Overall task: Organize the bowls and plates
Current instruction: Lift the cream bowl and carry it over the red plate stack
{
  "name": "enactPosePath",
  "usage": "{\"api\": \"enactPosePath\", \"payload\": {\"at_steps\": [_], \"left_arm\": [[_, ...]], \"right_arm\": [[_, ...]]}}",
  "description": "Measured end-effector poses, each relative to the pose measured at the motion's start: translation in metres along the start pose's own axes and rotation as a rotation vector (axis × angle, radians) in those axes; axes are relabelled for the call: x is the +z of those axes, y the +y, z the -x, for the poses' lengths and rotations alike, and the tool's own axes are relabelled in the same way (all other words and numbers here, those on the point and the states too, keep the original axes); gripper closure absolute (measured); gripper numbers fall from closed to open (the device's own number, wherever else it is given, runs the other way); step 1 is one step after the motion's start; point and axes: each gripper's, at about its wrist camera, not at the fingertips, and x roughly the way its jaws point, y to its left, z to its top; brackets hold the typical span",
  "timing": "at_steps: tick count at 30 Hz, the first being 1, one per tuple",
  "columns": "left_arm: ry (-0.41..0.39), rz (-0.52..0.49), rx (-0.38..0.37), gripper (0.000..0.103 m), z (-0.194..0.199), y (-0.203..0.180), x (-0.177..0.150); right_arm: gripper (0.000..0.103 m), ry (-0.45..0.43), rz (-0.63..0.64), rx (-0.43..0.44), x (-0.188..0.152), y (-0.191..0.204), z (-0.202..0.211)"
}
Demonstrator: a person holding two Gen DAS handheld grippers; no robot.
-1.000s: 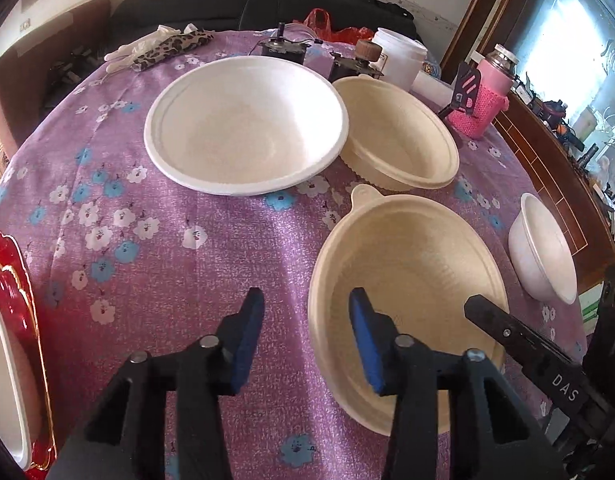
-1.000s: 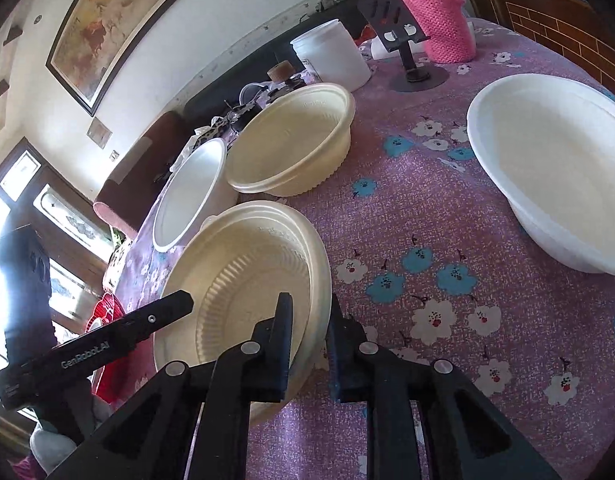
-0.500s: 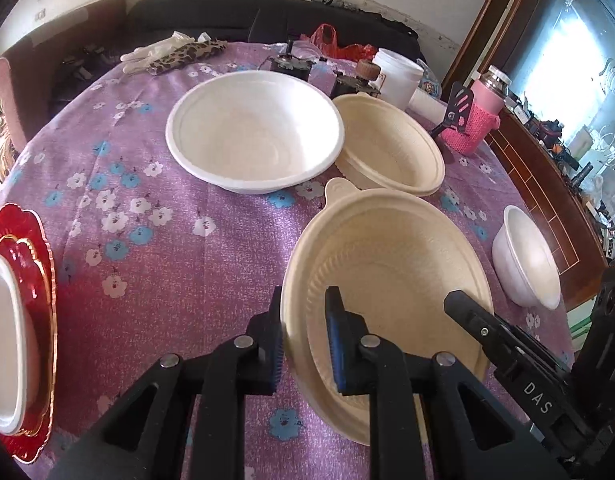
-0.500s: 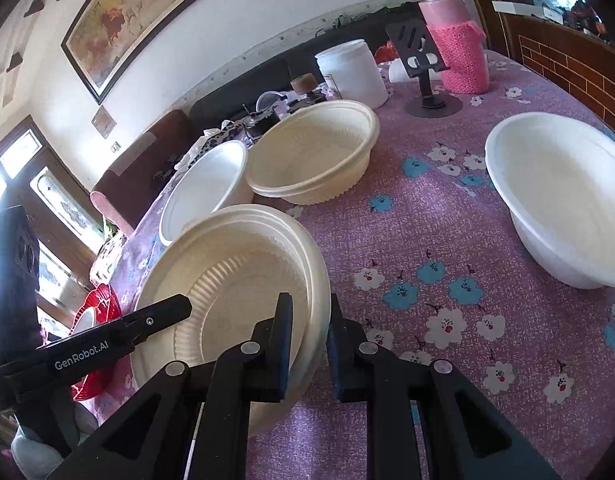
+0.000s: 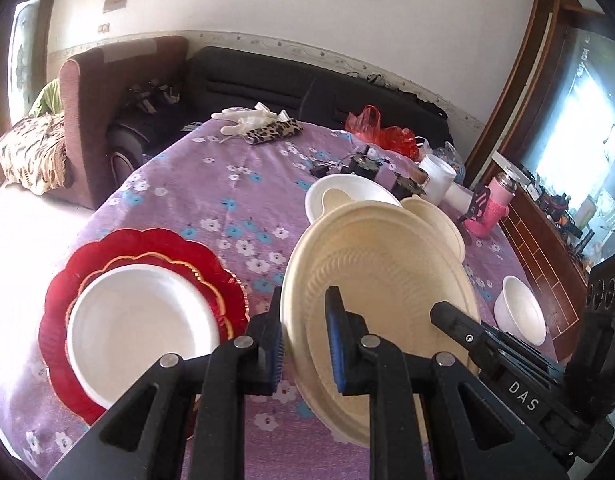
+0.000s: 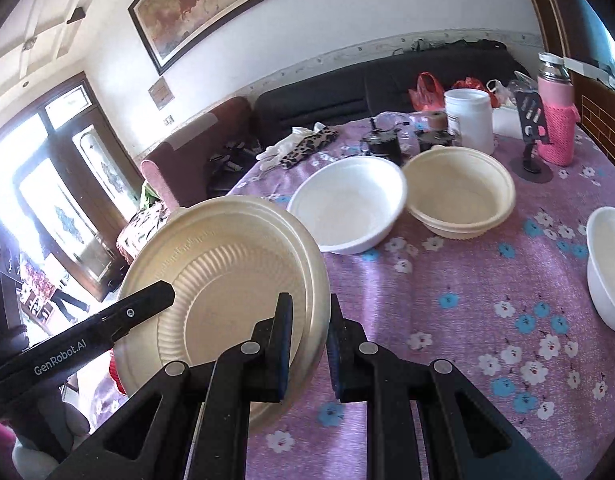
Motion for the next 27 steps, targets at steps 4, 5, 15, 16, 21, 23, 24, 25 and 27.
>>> {"api": "enactPosePath", "payload": {"at_steps": [4,5,15,16,21,23,24,25,27], "left_arm": [[-0.017,0.059,0.012,0.085,0.014,0.033,0.001],[-0.021,0.074,0.018,0.085,0.016,0.041,0.001],[-0.034,0.201,0.083,0.085,0.027,0.114,-0.005],[-0.034,0.212,0.09,0.085,0.027,0.12,-0.005],[-0.027,0.254,0.122,0.085,0.024,0.146,-0.008],[-0.021,0.268,0.129,0.085,0.022,0.154,-0.01],[-0.017,0.273,0.131,0.085,0.02,0.158,-0.01],[-0.013,0.276,0.135,0.085,0.017,0.161,-0.011],[-0.002,0.279,0.139,0.085,0.013,0.164,-0.013]], "right_arm": [[0.085,0.01,0.044,0.027,0.001,0.034,-0.009],[0.085,0.013,0.057,0.033,0.002,0.042,-0.012],[0.085,0.082,0.13,0.093,-0.004,0.103,-0.057],[0.085,0.09,0.138,0.095,-0.005,0.108,-0.062],[0.085,0.129,0.168,0.099,-0.01,0.128,-0.09],[0.085,0.146,0.173,0.1,-0.012,0.132,-0.1],[0.085,0.155,0.174,0.1,-0.012,0.134,-0.105],[0.085,0.164,0.176,0.098,-0.013,0.135,-0.109],[0.085,0.175,0.18,0.094,-0.015,0.137,-0.116]]}}
